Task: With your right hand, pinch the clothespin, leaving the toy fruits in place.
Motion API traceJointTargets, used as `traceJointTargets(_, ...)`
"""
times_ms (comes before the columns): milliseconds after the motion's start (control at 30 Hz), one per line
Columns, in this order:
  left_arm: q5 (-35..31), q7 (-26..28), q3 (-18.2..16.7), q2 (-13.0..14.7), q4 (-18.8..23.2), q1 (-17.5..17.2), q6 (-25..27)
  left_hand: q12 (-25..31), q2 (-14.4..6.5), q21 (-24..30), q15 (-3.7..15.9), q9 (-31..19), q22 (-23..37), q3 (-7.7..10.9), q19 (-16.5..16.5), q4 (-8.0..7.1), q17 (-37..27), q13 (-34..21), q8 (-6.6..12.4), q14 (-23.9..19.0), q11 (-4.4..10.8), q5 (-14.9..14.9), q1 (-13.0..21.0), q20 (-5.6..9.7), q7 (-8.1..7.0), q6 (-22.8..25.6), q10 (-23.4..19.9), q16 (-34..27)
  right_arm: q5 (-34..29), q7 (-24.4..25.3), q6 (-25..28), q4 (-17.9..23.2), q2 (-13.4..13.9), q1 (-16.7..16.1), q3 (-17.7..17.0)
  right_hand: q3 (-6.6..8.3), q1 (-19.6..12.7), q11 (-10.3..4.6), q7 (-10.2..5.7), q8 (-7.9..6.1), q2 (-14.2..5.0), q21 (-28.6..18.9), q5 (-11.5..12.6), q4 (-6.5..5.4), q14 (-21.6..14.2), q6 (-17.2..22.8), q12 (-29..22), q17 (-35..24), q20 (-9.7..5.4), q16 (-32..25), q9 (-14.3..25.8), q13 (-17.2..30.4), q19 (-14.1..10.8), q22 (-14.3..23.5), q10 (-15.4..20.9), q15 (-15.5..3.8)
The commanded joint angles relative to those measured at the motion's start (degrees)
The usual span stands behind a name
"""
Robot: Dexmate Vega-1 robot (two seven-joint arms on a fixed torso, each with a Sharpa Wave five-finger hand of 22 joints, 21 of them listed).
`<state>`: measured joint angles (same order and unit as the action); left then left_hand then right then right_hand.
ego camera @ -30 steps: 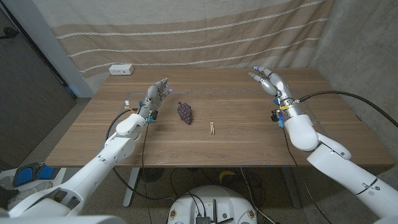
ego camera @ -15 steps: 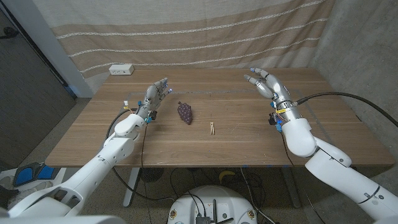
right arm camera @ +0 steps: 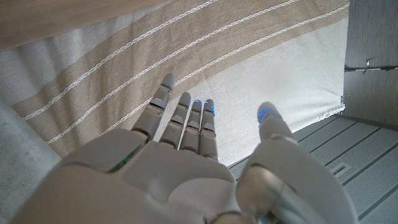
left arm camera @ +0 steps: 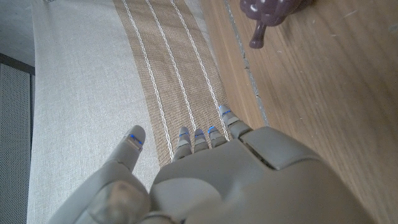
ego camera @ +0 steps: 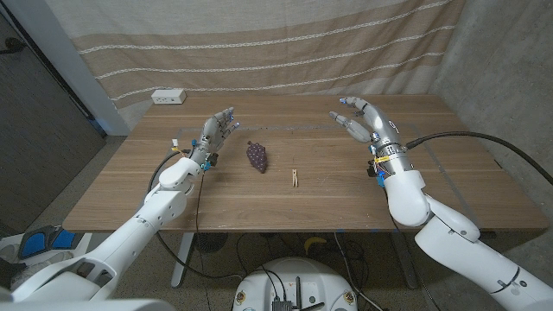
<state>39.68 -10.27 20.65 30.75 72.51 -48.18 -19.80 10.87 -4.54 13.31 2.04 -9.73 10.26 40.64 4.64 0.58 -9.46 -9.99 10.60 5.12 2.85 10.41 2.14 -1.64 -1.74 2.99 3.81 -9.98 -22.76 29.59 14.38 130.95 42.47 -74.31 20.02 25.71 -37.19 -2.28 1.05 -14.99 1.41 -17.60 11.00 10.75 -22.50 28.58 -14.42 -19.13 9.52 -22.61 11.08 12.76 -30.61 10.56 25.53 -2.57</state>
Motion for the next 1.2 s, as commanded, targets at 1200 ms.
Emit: traceJointTargets(1200,1.0,-1.7,-0.6,0.1,-0.1,-1.2,-1.7,0.3,-3.3,-0.3,0.12,-0.2,0.2,0.26,0.4,0.22,-0.3,-0.2,0.1,-0.3,-0.26,0.3,-0.3,-0.32,-0.22,1.2,-0.1,-0.2,-35.0,-11.5,29.4,7.7,-6.3,3.0,16.3,-5.82,-4.3,-1.24,-2.51,-9.62,3.92,3.8,2.9,-1.5,8.1,5.9,0.8,-5.9,-0.79,-0.1,6.5,7.0,7.1,0.6,-5.9,-0.71)
